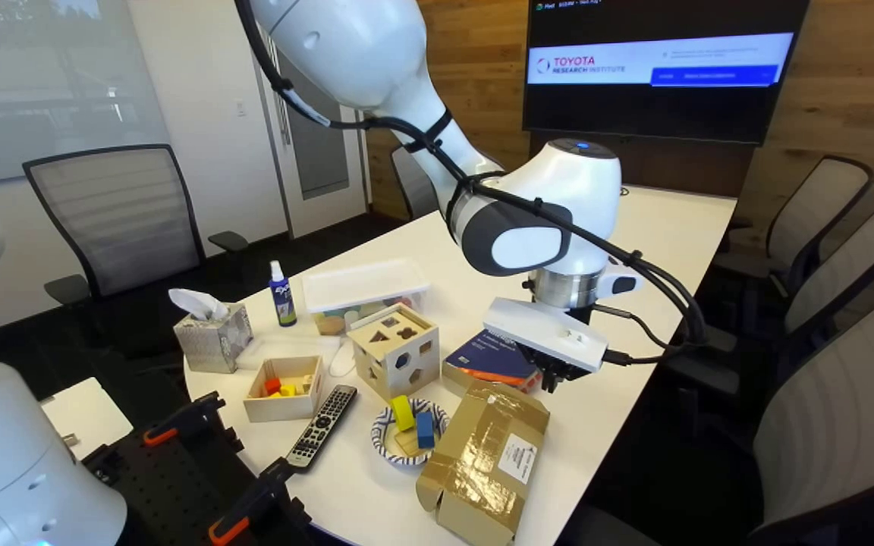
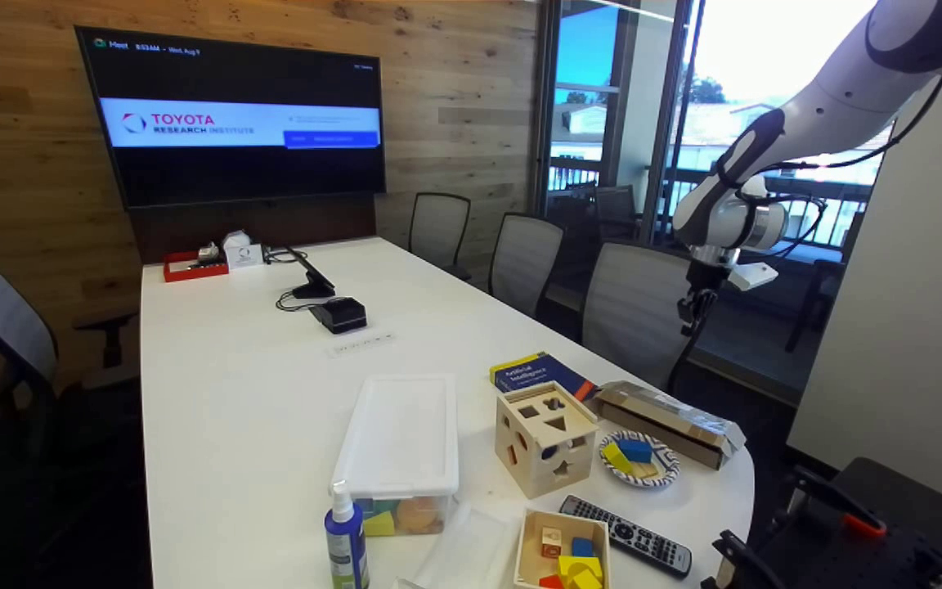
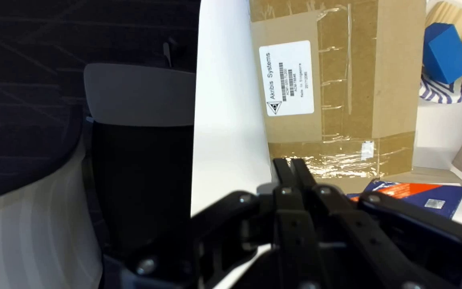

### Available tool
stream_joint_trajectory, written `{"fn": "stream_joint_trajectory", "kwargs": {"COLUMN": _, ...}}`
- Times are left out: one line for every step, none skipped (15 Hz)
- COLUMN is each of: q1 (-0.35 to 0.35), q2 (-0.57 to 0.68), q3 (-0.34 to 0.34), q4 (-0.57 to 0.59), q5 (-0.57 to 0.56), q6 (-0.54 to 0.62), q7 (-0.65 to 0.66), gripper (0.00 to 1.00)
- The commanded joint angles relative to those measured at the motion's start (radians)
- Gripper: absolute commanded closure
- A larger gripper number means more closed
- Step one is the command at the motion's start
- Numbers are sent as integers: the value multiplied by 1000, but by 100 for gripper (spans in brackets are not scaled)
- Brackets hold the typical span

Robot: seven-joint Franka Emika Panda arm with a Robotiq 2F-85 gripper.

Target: Open the brown box.

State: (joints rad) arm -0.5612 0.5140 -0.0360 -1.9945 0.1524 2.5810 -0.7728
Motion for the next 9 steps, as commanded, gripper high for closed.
{"fn": "stream_joint_trajectory", "kwargs": {"q1": -18, "q2": 17, "q3": 6, "q4": 40, "q5": 39, "q6": -53, "q7": -32, "gripper": 98}}
{"fn": "stream_joint_trajectory", "kwargs": {"q1": -12, "q2": 15, "q3": 2, "q4": 39, "q5": 35, "q6": -58, "q7": -23, "gripper": 81}}
{"fn": "stream_joint_trajectory", "kwargs": {"q1": -6, "q2": 14, "q3": -5, "q4": 37, "q5": 26, "q6": -60, "q7": -14, "gripper": 67}}
{"fn": "stream_joint_trajectory", "kwargs": {"q1": 7, "q2": 5, "q3": -13, "q4": 28, "q5": 12, "q6": -63, "q7": 0, "gripper": 60}}
{"fn": "stream_joint_trajectory", "kwargs": {"q1": 21, "q2": -7, "q3": -20, "q4": 16, "q5": 3, "q6": -64, "q7": 15, "gripper": 53}}
{"fn": "stream_joint_trajectory", "kwargs": {"q1": 42, "q2": -23, "q3": -33, "q4": 1, "q5": -15, "q6": -66, "q7": 39, "gripper": 45}}
{"fn": "stream_joint_trajectory", "kwargs": {"q1": 63, "q2": -35, "q3": -47, "q4": -11, "q5": -32, "q6": -69, "q7": 65, "gripper": 38}}
{"fn": "stream_joint_trajectory", "kwargs": {"q1": 94, "q2": -55, "q3": -65, "q4": -30, "q5": -56, "q6": -70, "q7": 104, "gripper": 32}}
{"fn": "stream_joint_trajectory", "kwargs": {"q1": 123, "q2": -77, "q3": -79, "q4": -48, "q5": -84, "q6": -79, "q7": 141, "gripper": 23}}
